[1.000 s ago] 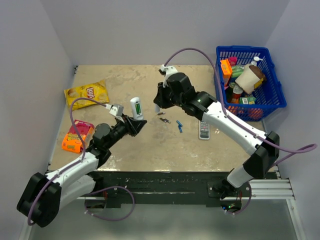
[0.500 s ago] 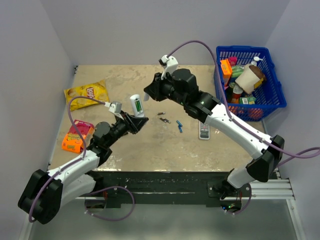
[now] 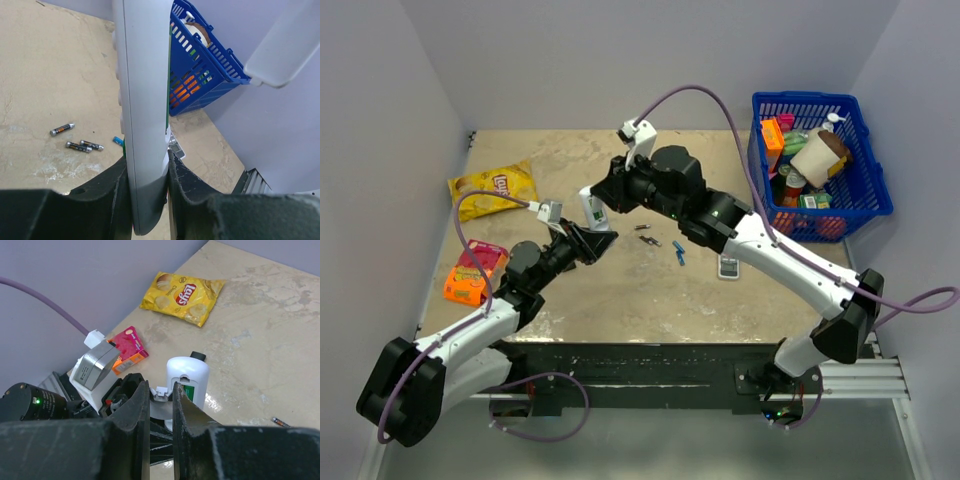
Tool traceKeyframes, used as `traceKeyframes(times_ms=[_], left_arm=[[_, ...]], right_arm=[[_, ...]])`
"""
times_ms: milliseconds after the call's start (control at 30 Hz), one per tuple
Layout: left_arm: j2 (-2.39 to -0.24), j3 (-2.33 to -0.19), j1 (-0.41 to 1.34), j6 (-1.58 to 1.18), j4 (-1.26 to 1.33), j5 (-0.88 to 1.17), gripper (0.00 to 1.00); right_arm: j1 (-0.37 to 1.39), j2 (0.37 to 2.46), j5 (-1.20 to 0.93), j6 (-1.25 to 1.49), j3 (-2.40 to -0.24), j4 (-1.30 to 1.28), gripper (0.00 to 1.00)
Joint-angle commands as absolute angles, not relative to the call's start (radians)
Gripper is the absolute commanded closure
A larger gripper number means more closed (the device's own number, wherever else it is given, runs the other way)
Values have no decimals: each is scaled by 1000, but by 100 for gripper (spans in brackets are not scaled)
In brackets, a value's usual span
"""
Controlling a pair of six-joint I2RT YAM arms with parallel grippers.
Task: Load the batteries into the remote control
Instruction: Load the battery cover into the remote control.
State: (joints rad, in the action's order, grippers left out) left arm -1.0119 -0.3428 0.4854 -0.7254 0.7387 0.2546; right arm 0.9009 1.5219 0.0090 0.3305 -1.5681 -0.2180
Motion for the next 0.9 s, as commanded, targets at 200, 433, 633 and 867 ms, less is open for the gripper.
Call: traceKeyframes(times_ms=[200, 433, 633, 867], left_arm=[[-1006, -402, 485, -749, 784, 242, 100], [-1003, -400, 485, -747, 778, 242, 100], [-1003, -403, 483, -752, 779, 244, 100], [-1005, -400, 483, -772, 791, 250, 100]], right_arm=[[940, 1560, 70, 258, -1601, -221, 91], [965, 1563, 149, 224, -1580, -224, 90], [973, 1554, 195, 207, -1542, -195, 90], [976, 1542, 221, 193, -1503, -158, 90]])
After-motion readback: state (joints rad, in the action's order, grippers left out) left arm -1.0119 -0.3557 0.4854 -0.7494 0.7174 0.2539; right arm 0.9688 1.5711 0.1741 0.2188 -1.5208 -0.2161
